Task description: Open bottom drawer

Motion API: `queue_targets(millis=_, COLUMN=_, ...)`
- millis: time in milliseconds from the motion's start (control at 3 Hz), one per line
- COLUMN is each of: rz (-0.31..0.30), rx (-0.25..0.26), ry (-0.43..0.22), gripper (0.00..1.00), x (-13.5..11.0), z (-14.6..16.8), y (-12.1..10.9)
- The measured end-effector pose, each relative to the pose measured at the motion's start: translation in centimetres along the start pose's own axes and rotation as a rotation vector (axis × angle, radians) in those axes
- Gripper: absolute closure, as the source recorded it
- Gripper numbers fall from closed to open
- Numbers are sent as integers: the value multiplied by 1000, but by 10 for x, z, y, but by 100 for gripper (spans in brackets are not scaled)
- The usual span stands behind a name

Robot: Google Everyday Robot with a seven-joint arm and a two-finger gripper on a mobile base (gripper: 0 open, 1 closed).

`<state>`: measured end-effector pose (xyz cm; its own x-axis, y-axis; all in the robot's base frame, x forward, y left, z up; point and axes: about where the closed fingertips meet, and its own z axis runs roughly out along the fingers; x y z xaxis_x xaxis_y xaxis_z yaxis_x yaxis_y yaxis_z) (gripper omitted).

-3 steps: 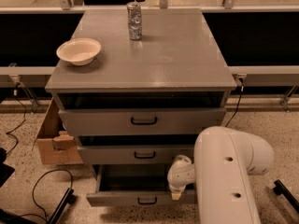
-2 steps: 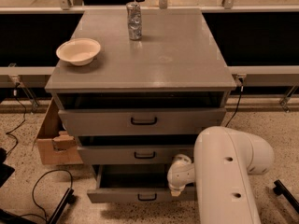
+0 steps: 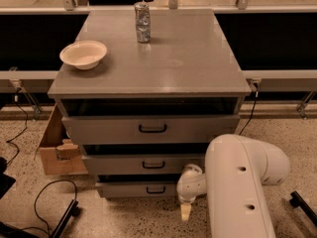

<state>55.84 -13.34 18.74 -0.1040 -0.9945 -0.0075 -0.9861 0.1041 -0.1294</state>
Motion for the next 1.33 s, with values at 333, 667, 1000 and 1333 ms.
queue_targets(millis=333, rz=0, rx=0, ry=0, gripper=0, x=0, z=0, y=0)
queue_targets(millis=667, rz=-29, rx=12, ry=-8, gripper=0, x=-3, z=1, y=-10)
queue_targets(millis=1000, rz=-47, rx=13, ry=-19, gripper=13, x=-8, z=6, y=-17)
queue_targets(millis=1333, rz=-43, rx=1, ry=-24, gripper=36, x=-9, z=11, y=-16)
